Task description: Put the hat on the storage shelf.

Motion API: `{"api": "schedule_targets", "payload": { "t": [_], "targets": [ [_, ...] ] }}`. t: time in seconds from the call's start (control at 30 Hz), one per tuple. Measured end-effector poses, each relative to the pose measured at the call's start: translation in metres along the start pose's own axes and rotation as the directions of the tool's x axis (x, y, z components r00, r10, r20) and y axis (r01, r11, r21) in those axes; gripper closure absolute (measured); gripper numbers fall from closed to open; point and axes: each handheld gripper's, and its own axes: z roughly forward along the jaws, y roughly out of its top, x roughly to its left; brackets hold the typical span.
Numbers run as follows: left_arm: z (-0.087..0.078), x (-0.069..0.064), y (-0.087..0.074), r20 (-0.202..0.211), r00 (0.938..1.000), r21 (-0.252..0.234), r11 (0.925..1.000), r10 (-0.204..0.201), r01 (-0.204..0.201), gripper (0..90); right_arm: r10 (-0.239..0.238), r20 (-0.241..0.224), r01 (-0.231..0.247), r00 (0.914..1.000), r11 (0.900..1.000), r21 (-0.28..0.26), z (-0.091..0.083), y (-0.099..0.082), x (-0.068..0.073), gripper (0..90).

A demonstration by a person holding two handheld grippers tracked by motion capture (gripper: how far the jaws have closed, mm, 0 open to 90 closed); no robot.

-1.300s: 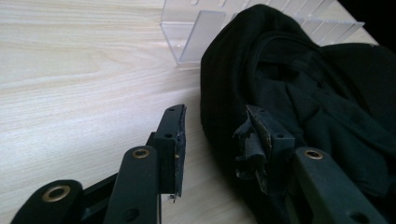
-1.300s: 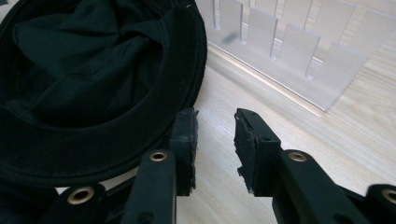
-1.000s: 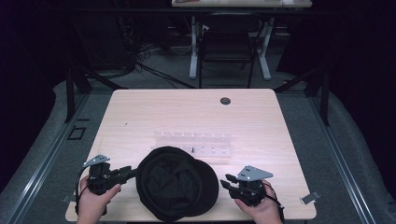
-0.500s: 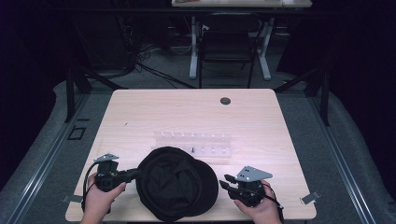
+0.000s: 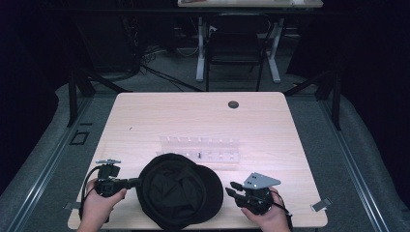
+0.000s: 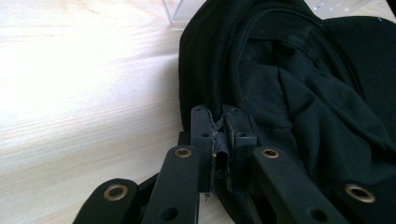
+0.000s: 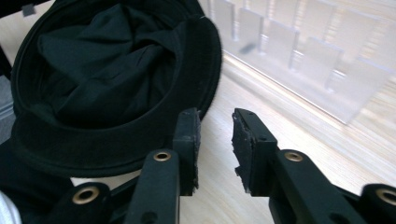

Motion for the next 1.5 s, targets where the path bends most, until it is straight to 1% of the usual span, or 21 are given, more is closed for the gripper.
{"api": "schedule_targets", "payload": {
  "t": [0.03,0.17,0.2,0.23,0.33,0.43,0.53,0.7,0.77,0.87,0.9,0.97,1.03,1.1,1.2,1.23,1.27,1.3,1.33,1.43,1.5],
  "targets": [
    [-0.002,0.0,0.001,-0.002,1.0,0.002,1.0,-0.003,0.003,84.8,-0.023,-0.01,0.023,0.9997,0.9997,0.009,0.003,0.001,0.004,72.5],
    [-0.005,0.002,0.004,-0.012,0.9998,0.025,0.9996,-0.015,0.015,84.8,-0.035,-0.024,0.036,0.9991,0.9992,0.02,0.01,0.001,0.009,72.8],
    [-0.006,0.002,0.005,-0.014,0.9997,0.04,0.999,-0.02,0.021,84.8,-0.043,-0.025,0.043,0.9988,0.9986,0.029,0.01,0.002,0.01,72.8],
    [-0.007,0.002,0.006,-0.02,0.9995,0.038,0.999,-0.023,0.023,84.8,-0.051,-0.031,0.052,0.9982,0.9981,0.032,0.014,0.002,0.013,72.9],
    [-0.012,0.003,0.008,-0.029,0.9995,0.038,0.9992,-0.013,0.014,84.1,-0.061,-0.037,0.062,0.9975,0.9977,0.027,0.017,0.004,0.016,73.2],
    [-0.011,0.003,0.008,-0.033,0.9992,0.044,0.9988,-0.02,0.022,82.3,-0.07,-0.039,0.071,0.9968,0.9972,0.021,0.019,0.005,0.019,73.7],
    [-0.011,0.004,0.008,-0.033,0.9993,0.045,0.9988,-0.017,0.018,79.7,-0.074,-0.043,0.075,0.9963,0.997,0.017,0.021,0.006,0.021,73.7],
    [-0.011,0.005,0.011,-0.036,0.9993,0.071,0.9974,-0.011,0.013,75.0,-0.081,-0.046,0.082,0.9957,0.9963,0.026,0.022,0.006,0.021,73.5],
    [-0.011,0.005,0.012,-0.046,0.9989,0.084,0.9964,-0.009,0.013,74.4,-0.081,-0.047,0.082,0.9956,0.9963,0.026,0.022,0.006,0.021,73.5],
    [-0.011,0.007,0.016,-0.048,0.9988,0.123,0.9924,-0.005,0.01,73.0,-0.079,-0.047,0.081,0.9957,0.9964,0.025,0.023,0.006,0.021,73.3],
    [-0.011,0.007,0.016,-0.048,0.9988,0.123,0.9924,-0.005,0.01,72.9,-0.079,-0.047,0.081,0.9957,0.9964,0.025,0.023,0.006,0.021,73.2],
    [-0.01,0.008,0.018,-0.049,0.9986,0.148,0.9886,-0.019,0.026,72.7,-0.08,-0.046,0.082,0.9957,0.9963,0.026,0.023,0.006,0.021,73.2],
    [-0.008,0.008,0.021,-0.06,0.998,0.174,0.9843,-0.021,0.031,71.3,-0.078,-0.046,0.08,0.9959,0.9965,0.026,0.023,0.006,0.021,73.1],
    [-0.007,0.008,0.022,-0.068,0.9975,0.18,0.9831,-0.02,0.032,70.2,-0.078,-0.047,0.079,0.9959,0.9965,0.025,0.023,0.006,0.021,73.0],
    [-0.004,0.006,0.025,-0.08,0.9967,0.215,0.9762,-0.011,0.029,69.7,-0.078,-0.047,0.079,0.9959,0.9965,0.026,0.023,0.006,0.021,72.9],
    [-0.003,0.006,0.026,-0.082,0.9964,0.227,0.9731,-0.021,0.039,69.3,-0.076,-0.047,0.077,0.996,0.9966,0.027,0.023,0.005,0.02,72.9],
    [-0.003,0.006,0.026,-0.082,0.9964,0.227,0.9731,-0.021,0.039,69.0,-0.076,-0.047,0.077,0.996,0.9966,0.027,0.023,0.005,0.02,72.9],
    [-0.001,0.007,0.027,-0.083,0.9961,0.242,0.969,-0.029,0.048,69.0,-0.076,-0.046,0.078,0.996,0.9966,0.028,0.023,0.005,0.02,72.9],
    [0.0,0.007,0.027,-0.087,0.9957,0.241,0.9693,-0.03,0.05,68.6,-0.077,-0.046,0.079,0.9959,0.9965,0.03,0.023,0.005,0.02,72.9],
    [0.004,0.01,0.028,-0.093,0.9949,0.259,0.9638,-0.037,0.061,68.1,-0.075,-0.042,0.076,0.9963,0.9967,0.029,0.023,0.005,0.019,72.8],
    [0.006,0.012,0.028,-0.094,0.9944,0.264,0.9619,-0.048,0.072,67.6,-0.074,-0.046,0.076,0.9962,0.9967,0.03,0.023,0.005,0.019,72.7]
  ]
}}
